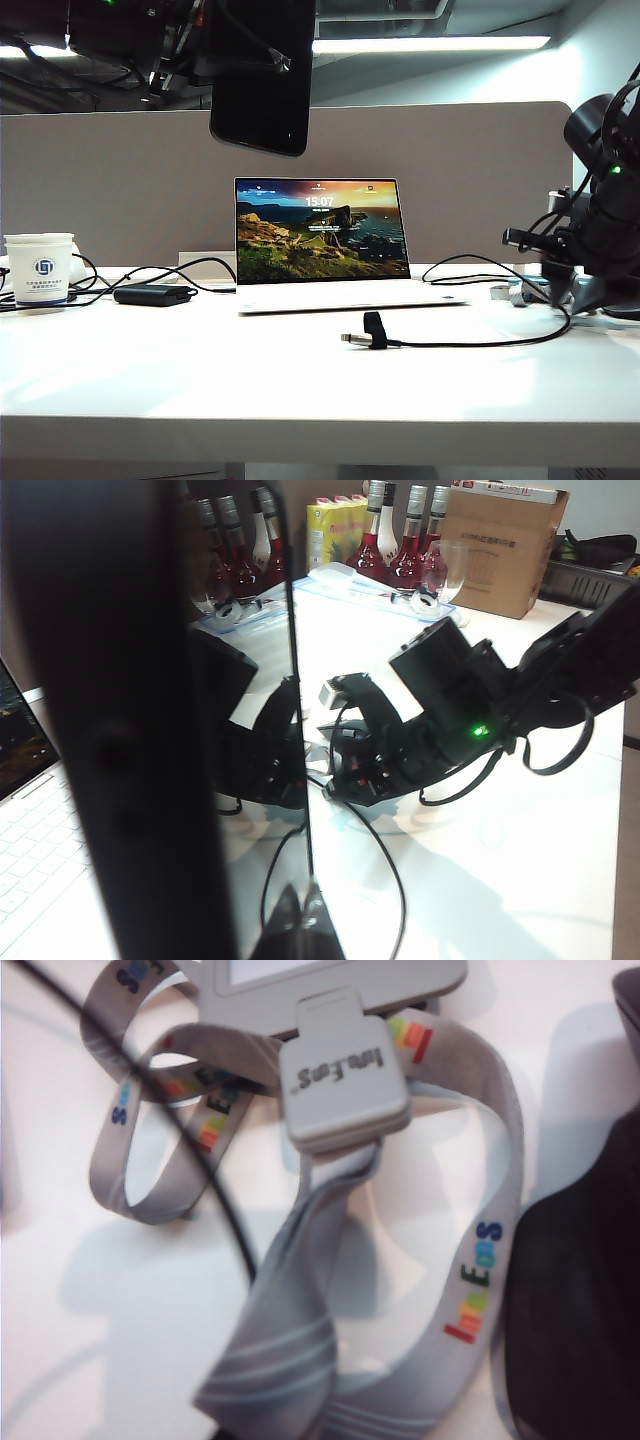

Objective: Pick up the black phone, pick up the charger plug, insert the charger plug into the phone's charging port, and finally place the connected phone back on the desk.

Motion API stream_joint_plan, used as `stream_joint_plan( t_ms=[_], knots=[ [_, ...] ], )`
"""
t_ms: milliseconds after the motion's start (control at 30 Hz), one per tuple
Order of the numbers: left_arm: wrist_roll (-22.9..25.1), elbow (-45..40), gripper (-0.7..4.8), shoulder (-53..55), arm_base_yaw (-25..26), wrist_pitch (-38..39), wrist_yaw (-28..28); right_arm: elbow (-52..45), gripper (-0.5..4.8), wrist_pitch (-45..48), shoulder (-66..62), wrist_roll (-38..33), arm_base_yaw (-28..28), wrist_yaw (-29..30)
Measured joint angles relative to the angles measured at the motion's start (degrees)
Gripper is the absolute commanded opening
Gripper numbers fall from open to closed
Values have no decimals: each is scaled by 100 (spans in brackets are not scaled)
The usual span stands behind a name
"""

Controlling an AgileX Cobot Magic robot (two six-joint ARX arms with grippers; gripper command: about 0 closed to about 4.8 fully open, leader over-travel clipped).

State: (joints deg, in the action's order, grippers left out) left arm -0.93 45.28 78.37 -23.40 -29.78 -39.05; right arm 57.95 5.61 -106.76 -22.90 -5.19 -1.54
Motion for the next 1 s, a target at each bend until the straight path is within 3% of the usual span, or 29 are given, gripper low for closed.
stream_joint_plan(
  t_ms=[267,466,800,1000],
  knots=[
    [0,0,-7,0,0,0,-17,166,-8,-278,-4,1084,-2,-94],
    [0,0,-7,0,0,0,-17,575,-8,-490,306,2341,0,-72],
    [-7,0,-7,0,0,-2,-20,1073,-8,-332,391,4765,0,946],
    [-15,0,-7,0,0,0,-20,1080,-8,-46,391,5893,-2,1021]
  ],
)
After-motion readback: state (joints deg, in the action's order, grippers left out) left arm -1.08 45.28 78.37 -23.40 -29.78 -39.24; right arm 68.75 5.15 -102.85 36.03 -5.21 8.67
